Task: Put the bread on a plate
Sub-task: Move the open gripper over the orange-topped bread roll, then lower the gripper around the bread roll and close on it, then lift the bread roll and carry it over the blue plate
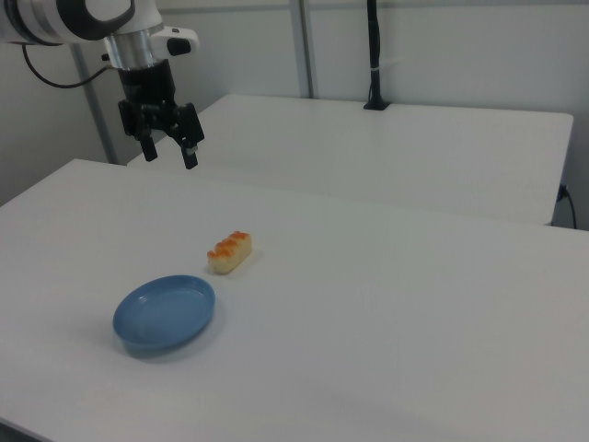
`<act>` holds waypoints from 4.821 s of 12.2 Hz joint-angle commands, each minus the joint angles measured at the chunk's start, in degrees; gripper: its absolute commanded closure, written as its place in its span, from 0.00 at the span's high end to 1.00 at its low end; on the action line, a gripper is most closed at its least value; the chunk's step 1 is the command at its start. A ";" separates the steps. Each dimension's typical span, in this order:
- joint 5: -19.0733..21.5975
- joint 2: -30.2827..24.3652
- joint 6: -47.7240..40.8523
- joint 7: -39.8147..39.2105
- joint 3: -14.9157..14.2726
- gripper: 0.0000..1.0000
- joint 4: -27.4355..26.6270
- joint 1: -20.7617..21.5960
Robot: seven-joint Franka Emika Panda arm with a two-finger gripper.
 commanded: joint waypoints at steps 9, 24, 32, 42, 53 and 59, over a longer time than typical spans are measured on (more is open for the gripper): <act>1.46 -1.10 0.44 -1.33 -0.72 1.00 -0.50 -0.56; 3.65 13.30 19.07 2.88 0.07 1.00 -0.50 0.32; 3.13 17.70 22.77 2.89 0.07 1.00 0.20 1.73; 1.29 29.21 36.65 6.66 -0.10 1.00 1.51 4.80; -0.83 32.12 36.92 6.75 -0.45 0.56 1.35 4.89; -0.48 18.27 36.57 5.96 -0.28 0.56 -9.16 4.01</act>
